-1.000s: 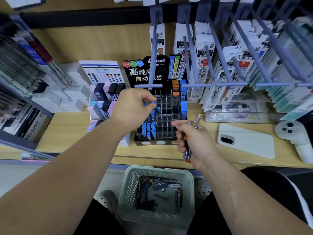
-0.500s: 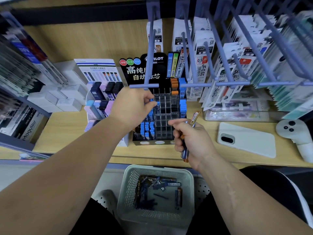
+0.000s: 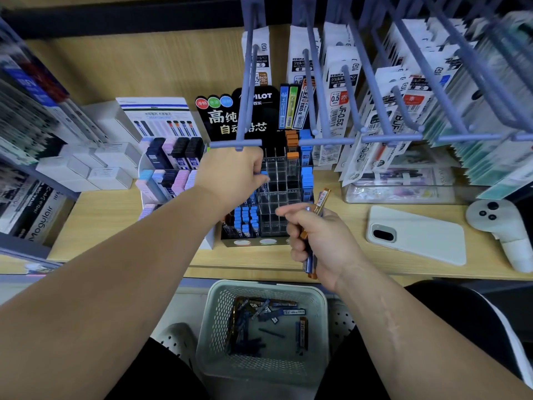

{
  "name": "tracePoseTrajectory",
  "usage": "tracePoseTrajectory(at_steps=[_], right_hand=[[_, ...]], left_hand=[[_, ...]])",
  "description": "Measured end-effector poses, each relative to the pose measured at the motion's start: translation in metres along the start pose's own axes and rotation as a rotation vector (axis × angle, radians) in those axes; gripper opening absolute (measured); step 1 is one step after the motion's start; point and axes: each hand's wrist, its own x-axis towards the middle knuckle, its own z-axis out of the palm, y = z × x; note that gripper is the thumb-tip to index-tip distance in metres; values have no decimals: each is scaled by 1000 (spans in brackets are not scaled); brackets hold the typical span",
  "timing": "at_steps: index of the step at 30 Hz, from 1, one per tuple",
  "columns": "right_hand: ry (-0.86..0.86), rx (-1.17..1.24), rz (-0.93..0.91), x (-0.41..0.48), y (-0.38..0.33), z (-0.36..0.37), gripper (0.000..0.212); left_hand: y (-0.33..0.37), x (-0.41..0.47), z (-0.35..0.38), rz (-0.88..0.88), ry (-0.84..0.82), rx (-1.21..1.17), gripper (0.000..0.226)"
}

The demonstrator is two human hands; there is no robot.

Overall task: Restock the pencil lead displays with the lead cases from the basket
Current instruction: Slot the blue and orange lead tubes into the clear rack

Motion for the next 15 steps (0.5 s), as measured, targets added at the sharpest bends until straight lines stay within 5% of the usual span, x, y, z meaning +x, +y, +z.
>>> tracePoseTrajectory(at_steps=[8, 15], right_hand=[[-153, 1, 101, -1, -2, 3, 20], [-142, -8, 96, -1, -1, 4, 19]], left_hand=[[-4, 6, -1, 19, -31, 47, 40], [-7, 0, -6, -1, -42, -46, 20]])
